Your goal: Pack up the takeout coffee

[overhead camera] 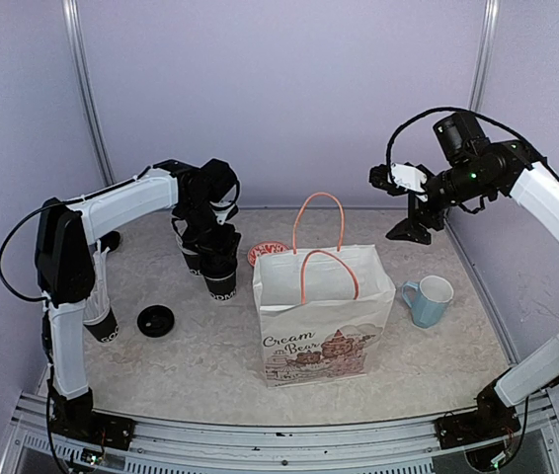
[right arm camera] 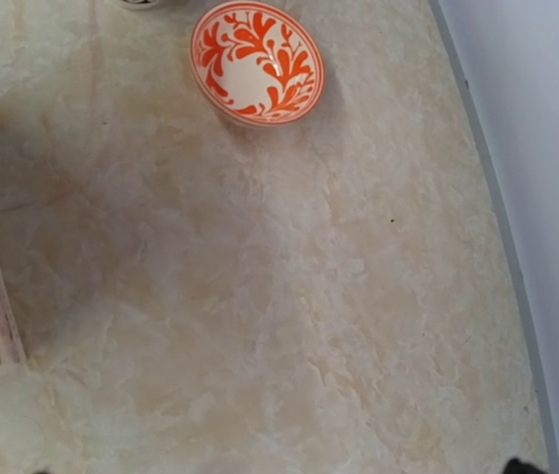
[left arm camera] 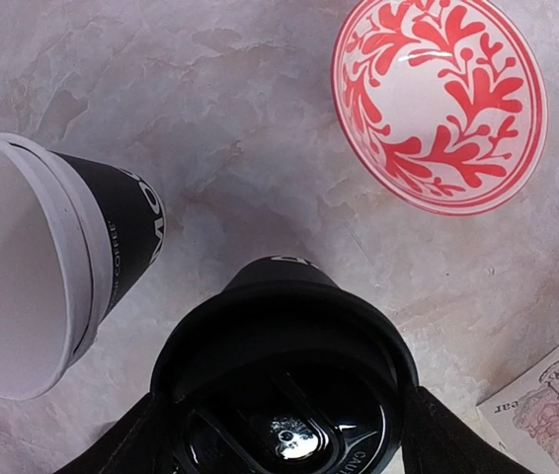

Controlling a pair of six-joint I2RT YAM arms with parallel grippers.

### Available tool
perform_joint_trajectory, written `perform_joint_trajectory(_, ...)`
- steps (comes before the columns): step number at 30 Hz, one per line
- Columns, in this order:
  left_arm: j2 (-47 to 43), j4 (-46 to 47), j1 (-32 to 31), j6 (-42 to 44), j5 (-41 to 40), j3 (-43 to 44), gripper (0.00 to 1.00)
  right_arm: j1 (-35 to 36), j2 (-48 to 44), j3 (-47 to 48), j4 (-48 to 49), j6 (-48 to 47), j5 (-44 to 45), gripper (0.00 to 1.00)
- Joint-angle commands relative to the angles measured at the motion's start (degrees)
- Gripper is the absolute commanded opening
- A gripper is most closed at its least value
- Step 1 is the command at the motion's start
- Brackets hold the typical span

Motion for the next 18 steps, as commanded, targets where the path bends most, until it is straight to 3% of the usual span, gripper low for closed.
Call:
perform_joint_trajectory(1,1.3,-2.0,-1.7,0.0,-0.3,-2.3,0.77,-0.1,-0.7,-0.7,0.3,-0.4,-0.6,0.97)
perform_joint_trajectory(6,0.4,-2.4,-2.8,0.1,-0.7,-3.3,0.77,-0.1,-0.9,-1.1,0.2,-0.4,-0.5,0.97)
perform_joint_trajectory(11,-2.7,-2.4,-4.6,0.0,-0.8,-5.1,0.69,-0.1,-1.3,-1.4,0.5,-0.4,0.0,0.97)
perform_joint_trajectory(18,-10.2,-2.0,-10.2,0.2,-0.7,-10.8,0.68,-0.1,-1.5,-2.2,1.0,-0.2,0.3,0.97)
